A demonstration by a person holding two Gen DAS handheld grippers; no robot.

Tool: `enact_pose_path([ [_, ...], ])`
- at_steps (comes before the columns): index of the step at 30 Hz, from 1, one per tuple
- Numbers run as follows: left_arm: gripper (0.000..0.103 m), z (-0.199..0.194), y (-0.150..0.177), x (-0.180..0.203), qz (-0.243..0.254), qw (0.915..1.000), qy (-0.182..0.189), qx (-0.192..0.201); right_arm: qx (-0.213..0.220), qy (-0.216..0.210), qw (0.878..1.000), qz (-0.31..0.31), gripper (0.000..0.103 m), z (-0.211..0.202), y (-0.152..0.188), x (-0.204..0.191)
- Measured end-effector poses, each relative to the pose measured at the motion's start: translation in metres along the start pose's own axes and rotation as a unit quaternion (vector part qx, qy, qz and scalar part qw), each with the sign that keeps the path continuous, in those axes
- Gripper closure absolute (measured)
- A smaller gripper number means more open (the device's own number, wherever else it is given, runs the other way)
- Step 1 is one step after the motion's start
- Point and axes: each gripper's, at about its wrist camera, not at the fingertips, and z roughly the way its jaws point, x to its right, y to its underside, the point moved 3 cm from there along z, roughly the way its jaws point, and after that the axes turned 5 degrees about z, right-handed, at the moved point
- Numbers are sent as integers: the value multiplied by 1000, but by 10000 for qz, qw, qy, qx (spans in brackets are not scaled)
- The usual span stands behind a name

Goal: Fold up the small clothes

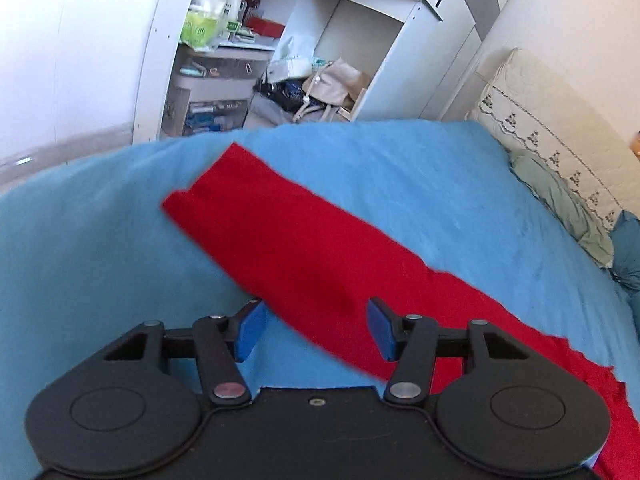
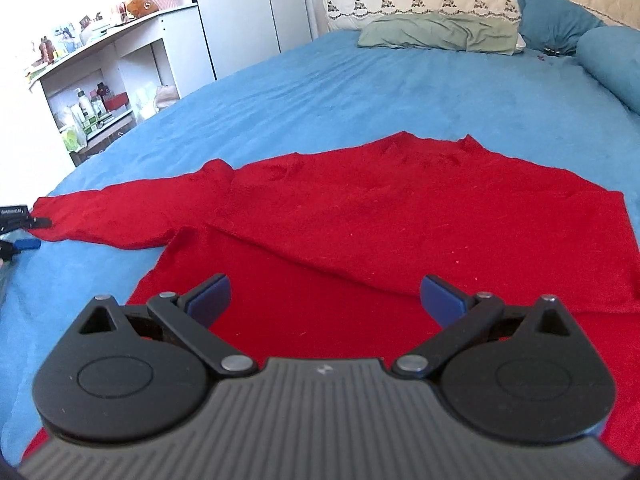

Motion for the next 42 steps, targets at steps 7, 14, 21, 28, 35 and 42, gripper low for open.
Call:
enact_pose_path([
  [7, 97, 8, -9, 1, 248, 9986, -436, 175, -71, 198, 9998, -10, 0, 12, 6, 5],
  [14, 97, -34, -26, 92, 1209, 9888, 87, 866, -17, 271, 9996, 79, 0, 5, 5, 19],
  [21, 97, -66, 21, 286, 2812, 9435, 1482, 938, 137, 423, 9988, 198, 0, -21, -4, 48],
  [28, 97, -20, 141, 413, 3342, 9161, 2191, -329, 186, 720, 9967, 337, 0, -46, -2, 96],
  [35, 96, 8, 216, 430, 3756, 9041, 1933, -640, 139, 861, 9951, 476, 0, -54, 7, 136],
  [42, 22, -5, 205, 426, 3528, 9101, 2110, -518, 168, 891, 9949, 436, 0, -52, 4, 139],
])
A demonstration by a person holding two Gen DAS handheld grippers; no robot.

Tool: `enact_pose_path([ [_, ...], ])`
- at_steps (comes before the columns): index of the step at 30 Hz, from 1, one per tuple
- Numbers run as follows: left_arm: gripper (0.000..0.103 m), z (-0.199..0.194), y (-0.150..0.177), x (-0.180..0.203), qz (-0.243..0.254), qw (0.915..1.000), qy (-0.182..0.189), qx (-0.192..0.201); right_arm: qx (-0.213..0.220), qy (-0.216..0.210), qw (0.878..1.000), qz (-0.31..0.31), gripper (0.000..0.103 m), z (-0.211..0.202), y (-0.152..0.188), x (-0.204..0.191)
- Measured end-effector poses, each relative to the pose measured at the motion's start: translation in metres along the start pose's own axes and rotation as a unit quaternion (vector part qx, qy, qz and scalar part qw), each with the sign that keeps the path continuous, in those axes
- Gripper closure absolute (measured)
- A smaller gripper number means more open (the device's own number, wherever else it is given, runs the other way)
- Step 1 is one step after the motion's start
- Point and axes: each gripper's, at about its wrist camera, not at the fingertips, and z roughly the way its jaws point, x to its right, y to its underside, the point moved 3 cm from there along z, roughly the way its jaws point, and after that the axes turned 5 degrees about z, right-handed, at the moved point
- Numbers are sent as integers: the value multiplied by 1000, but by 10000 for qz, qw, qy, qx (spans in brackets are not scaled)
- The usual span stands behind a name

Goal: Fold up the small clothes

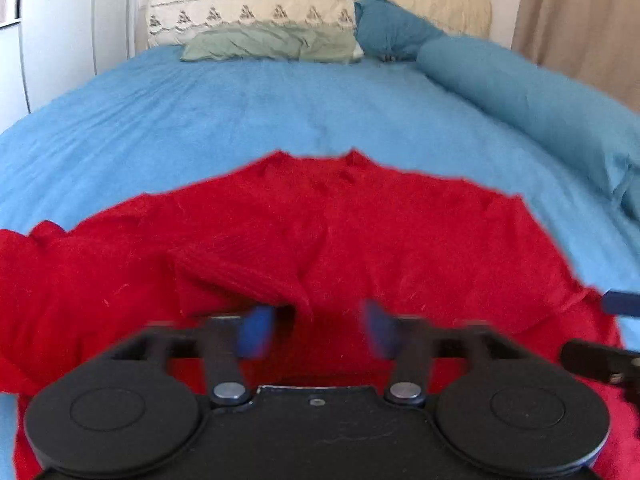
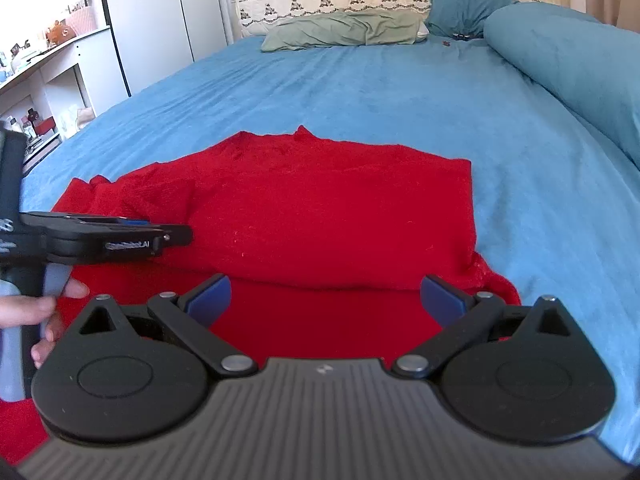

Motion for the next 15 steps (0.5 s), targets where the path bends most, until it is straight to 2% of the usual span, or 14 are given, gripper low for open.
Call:
enact_pose_path([
  [1, 9, -11, -3, -3, 20, 9999, -114, 119, 29, -14, 10000, -39, 0, -2, -2, -2],
  [2, 4, -23, -5, -5, 86, 9993, -272, 229, 53, -34, 10000, -77, 0, -3, -4, -5],
  [6, 0, -69, -4, -26, 218, 9943, -847, 616, 148, -192, 9991, -342, 0, -6, -21, -27],
  [10, 0, -96, 12, -66, 317, 9846, -1542, 759, 139, -435, 9953, -858, 0, 2, -35, -65],
  [15, 0, -87, 30, -116, -243, 9861, -1572, 476, 25, -634, 9800, -1887, 0, 35, -42, -128],
])
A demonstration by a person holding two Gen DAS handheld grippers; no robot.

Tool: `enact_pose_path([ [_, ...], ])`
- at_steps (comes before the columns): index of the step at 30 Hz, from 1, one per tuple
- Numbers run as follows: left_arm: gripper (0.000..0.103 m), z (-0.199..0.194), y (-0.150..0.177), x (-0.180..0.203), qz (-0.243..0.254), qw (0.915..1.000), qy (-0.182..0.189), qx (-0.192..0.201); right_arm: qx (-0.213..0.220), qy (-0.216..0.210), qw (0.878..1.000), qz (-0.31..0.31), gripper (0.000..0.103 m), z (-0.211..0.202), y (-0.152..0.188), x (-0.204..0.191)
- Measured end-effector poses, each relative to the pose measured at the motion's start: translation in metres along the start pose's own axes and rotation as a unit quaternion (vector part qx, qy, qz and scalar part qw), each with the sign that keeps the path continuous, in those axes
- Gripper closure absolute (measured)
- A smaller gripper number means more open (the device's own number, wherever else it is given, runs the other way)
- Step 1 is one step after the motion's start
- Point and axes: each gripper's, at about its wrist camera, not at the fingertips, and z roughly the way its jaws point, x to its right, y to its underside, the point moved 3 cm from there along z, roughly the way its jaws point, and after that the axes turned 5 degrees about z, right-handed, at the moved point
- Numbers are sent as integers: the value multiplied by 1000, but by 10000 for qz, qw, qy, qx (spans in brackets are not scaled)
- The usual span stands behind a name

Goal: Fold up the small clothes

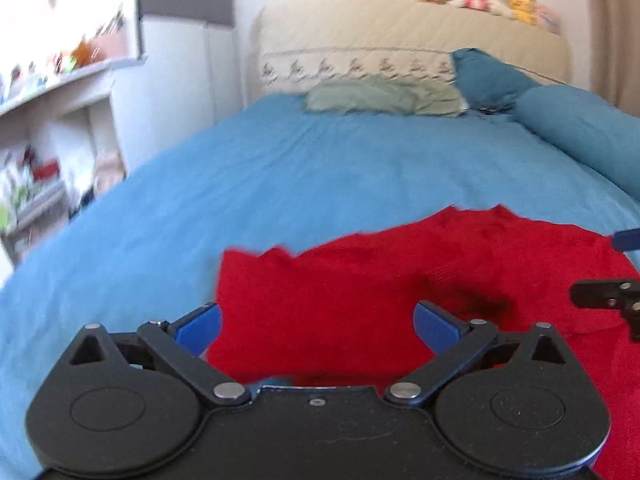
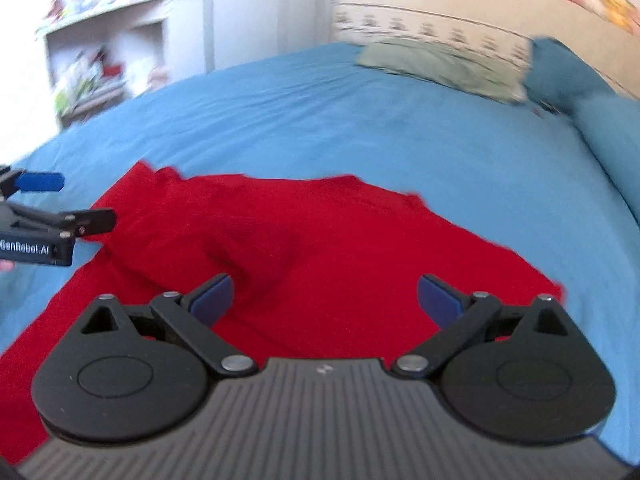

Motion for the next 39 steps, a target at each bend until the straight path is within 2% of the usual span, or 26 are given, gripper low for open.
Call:
enact_pose_path([
  [2, 0, 9, 10, -11, -76, 9998, -106, -141, -58, -14, 9988, -488, 0, 18, -7, -20],
  [5, 0, 16, 20, -26, -272, 9990, -111, -337, -312, -64, 9938, -1070, 12, 48, -12, -45],
  [9, 0, 20, 34, -42, -604, 9965, -98, -568, -601, -111, 9816, -1811, 23, 86, -10, -71],
  [12, 0, 22, 41, -46, -613, 9958, -166, -666, -631, -120, 9747, -2140, 47, 104, -10, -83],
  [13, 0, 21, 42, -46, -606, 9958, -156, -667, -622, -132, 9756, -2100, 73, 106, -12, -83],
  [14, 0, 22, 43, -45, -587, 9959, -136, -671, -598, -112, 9777, -2009, 82, 106, -16, -82],
  [17, 0, 24, 45, -42, -480, 9962, -206, -696, -235, 125, 9840, -1761, 82, 95, -31, -68],
  [19, 0, 25, 46, -43, -583, 9960, -218, -646, -4, 320, 9880, -1508, 82, 84, -44, -54],
  [21, 0, 30, 46, -44, -740, 9952, -93, -629, 220, 533, 9911, -1201, 82, 70, -56, -32],
  [25, 0, 38, 43, -42, -906, 9941, -194, -572, 646, 1052, 9903, -631, 82, 35, -65, 22],
  [27, 0, 41, 41, -43, -991, 9935, -236, -504, 770, 1366, 9872, -296, 82, 20, -55, 54],
  [30, 0, 48, 40, -43, -956, 9937, -262, -518, 666, 1623, 9841, 292, 82, 9, -28, 100],
  [34, 0, 52, 42, -34, -814, 9943, -381, -571, 212, 1586, 9818, 1019, 82, 19, 22, 139],
  [36, 0, 53, 42, -33, -753, 9946, -406, -585, 236, 1494, 9790, 1368, 82, 20, 38, 150],
  [39, 0, 52, 44, -35, -792, 9944, -351, -613, 518, 1373, 9704, 1920, 82, 13, 44, 162],
])
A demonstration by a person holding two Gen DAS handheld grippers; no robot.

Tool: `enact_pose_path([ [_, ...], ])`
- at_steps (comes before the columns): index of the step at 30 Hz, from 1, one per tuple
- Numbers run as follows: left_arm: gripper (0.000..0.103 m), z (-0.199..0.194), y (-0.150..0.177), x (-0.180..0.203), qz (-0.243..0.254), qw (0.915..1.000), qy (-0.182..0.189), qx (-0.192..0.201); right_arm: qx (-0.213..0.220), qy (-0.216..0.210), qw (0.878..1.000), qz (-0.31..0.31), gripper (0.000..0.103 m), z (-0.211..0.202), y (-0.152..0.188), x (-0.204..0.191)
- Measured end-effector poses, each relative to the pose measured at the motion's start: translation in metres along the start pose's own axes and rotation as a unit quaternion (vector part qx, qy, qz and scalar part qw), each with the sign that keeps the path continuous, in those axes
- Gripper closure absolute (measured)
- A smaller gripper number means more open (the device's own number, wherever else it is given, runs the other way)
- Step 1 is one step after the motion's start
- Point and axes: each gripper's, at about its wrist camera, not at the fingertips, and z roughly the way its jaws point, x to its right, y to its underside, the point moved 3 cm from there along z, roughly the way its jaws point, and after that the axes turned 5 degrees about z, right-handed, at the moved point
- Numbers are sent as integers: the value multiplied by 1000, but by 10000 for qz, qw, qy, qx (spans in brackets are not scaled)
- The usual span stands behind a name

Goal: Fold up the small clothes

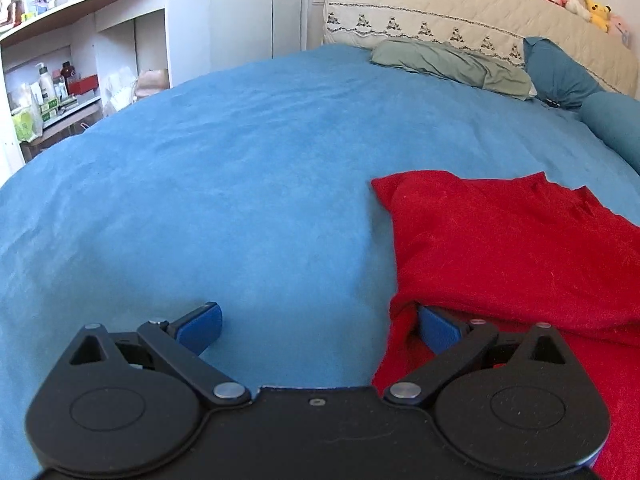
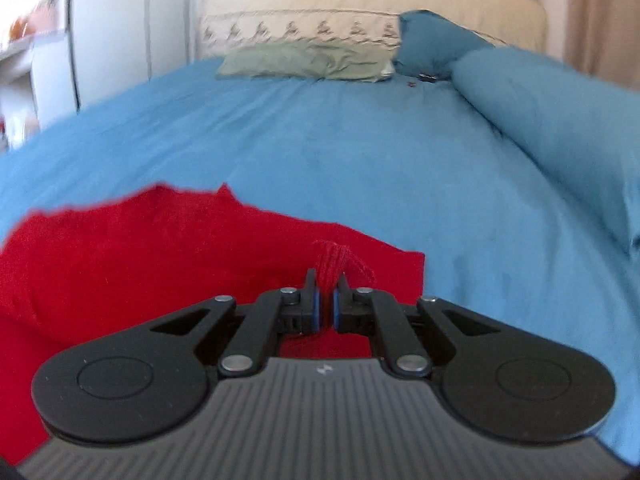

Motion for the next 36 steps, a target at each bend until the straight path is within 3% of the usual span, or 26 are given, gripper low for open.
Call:
enact_pose_path([
  [2, 0, -2, 2, -1, 9, 10000, 15, -38, 125, -11, 9993, 362, 82, -6, 3, 14],
  [6, 0, -3, 4, 0, 102, 9999, -28, -35, -358, 211, 9981, 448, 79, 3, 26, 30],
  [9, 0, -3, 5, 2, 93, 9999, -29, -33, -406, 263, 9976, 502, 46, -2, 36, 33],
  [11, 0, -3, 6, 2, 96, 9999, -29, -24, -51, 372, 9977, 564, 7, -20, 35, 32],
  [12, 0, -3, 5, 2, 100, 9999, -33, -25, 209, 405, 9977, 496, 1, -31, 38, 28],
  [13, 0, -3, 5, 2, 100, 9999, -33, -27, 519, 355, 9973, 384, 0, -42, 37, 22],
  [15, 0, -3, 6, 2, 114, 9999, -47, -23, 622, 123, 9977, 228, 0, -46, 35, 11],
  [18, 0, -3, 6, 2, 114, 9999, -45, -18, 269, -252, 9993, -106, 0, -29, 41, -7],
  [22, 0, -3, 6, 2, 119, 9999, -50, -11, -480, -168, 9987, -88, 0, 8, 55, -7],
  [26, 0, -3, 6, 2, 127, 9999, -52, -1, -503, -353, 9980, 132, 0, 8, 55, -2],
  [32, 0, -21, -2, 6, 381, 9991, -4, 166, -98, -627, 9975, 307, 0, -58, 34, 4],
  [34, 0, -48, -10, 8, 510, 9980, -98, 369, 8, -677, 9976, 164, 0, -90, 23, 2],
  [36, 0, -82, -22, 7, 425, 9978, 106, 499, 99, -665, 9977, -79, 0, -121, 9, 0],
])
